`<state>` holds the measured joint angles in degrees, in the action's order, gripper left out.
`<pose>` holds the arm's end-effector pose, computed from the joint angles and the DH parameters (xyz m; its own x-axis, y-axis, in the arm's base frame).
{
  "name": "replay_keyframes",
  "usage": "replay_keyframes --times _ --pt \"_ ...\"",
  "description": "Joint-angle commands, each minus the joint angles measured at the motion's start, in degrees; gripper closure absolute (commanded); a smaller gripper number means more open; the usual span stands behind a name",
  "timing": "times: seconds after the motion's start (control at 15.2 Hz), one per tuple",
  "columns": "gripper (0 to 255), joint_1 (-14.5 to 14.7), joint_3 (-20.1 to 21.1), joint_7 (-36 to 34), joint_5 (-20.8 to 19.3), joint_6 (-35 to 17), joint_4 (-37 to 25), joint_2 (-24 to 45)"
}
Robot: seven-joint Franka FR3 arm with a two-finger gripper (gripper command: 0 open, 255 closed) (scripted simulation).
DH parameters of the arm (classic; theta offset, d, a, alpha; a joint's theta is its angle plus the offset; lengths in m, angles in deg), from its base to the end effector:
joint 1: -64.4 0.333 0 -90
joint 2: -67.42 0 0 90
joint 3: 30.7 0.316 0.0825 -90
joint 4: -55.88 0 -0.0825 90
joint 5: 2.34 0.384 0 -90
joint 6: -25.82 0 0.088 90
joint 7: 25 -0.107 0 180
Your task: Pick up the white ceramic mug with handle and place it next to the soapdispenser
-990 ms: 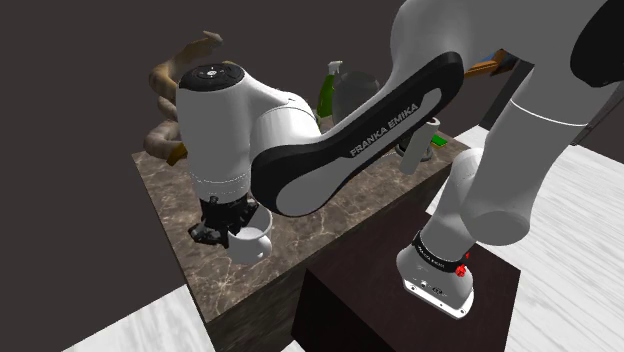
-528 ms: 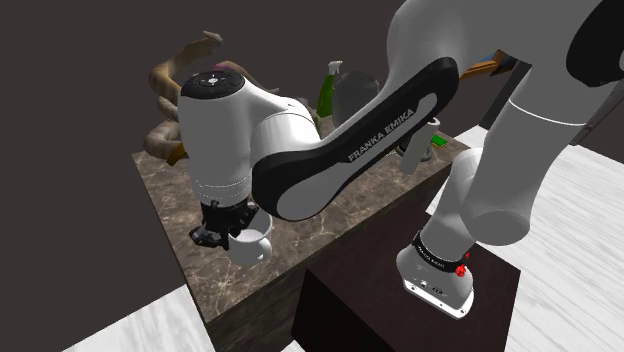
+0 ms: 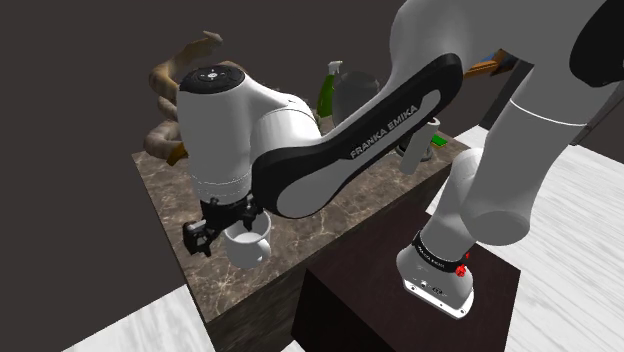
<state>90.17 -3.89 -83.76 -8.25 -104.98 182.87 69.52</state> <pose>0.3277 0.4232 0.3655 0.9966 -0.0420 0.0712 -0.0425 -0.9991 0.0055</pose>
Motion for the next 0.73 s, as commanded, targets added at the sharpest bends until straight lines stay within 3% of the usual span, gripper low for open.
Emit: replay_keyframes --times 0.0,0.13,0.66 --pt "0 -0.05 0.1 0.94 1.32 2.8 -1.17 -1.89" --pt "0 -0.03 0.1 1.83 2.57 6.09 -2.77 -3.82" --pt "0 -0.02 0.09 1.83 2.57 6.08 -2.76 -3.82"
